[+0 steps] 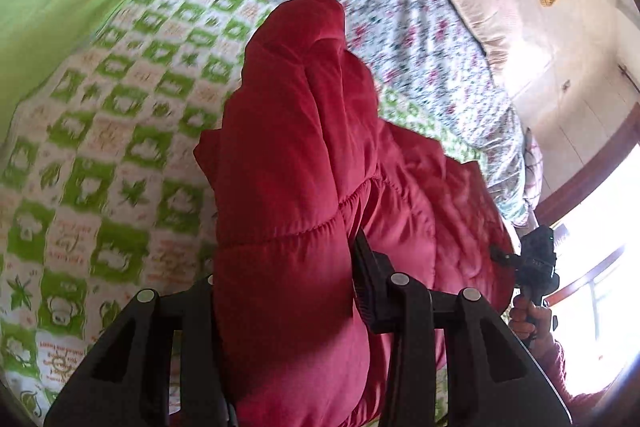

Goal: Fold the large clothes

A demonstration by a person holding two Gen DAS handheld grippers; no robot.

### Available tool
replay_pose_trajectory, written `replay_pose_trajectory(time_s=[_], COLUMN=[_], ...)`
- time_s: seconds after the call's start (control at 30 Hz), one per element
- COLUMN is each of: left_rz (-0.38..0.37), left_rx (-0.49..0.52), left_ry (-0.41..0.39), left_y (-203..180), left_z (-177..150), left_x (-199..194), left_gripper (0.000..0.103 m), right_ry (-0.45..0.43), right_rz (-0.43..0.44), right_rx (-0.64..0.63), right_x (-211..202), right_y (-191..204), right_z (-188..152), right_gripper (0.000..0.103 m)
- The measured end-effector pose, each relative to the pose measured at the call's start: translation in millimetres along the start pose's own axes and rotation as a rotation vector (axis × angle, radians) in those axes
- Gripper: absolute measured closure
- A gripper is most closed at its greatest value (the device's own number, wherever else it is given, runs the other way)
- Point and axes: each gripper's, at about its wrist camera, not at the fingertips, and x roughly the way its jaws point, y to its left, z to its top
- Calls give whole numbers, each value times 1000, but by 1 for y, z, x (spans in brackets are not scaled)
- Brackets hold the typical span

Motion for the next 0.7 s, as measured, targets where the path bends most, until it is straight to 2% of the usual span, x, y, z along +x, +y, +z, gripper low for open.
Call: replay_pose_trajectory(time_s=[0.13, 0.33, 0.4, 0.63, 0.7], left_rz=[3, 55, 59, 70, 86], left_rx=[-23, 4, -5, -42, -42], left_ry=[2, 1, 0, -18, -13], left_y=[10, 6, 9, 16, 16], left_z=[-6, -9, -11, -19, -18], left_x=[5, 16, 21, 22, 23], left_gripper=[62, 51, 47, 44, 39], right_ry=[-20, -68, -83, -69, -63], right_rz=[-13, -7, -14, -46, -46], right_rx=[-2, 48, 63, 72, 87], right_x=[3, -1, 0, 9, 11], right_y=[-7, -21, -26, -30, -33], right_z=[-4, -18, -22, -19, -18], right_gripper=[63, 62, 57, 45, 38])
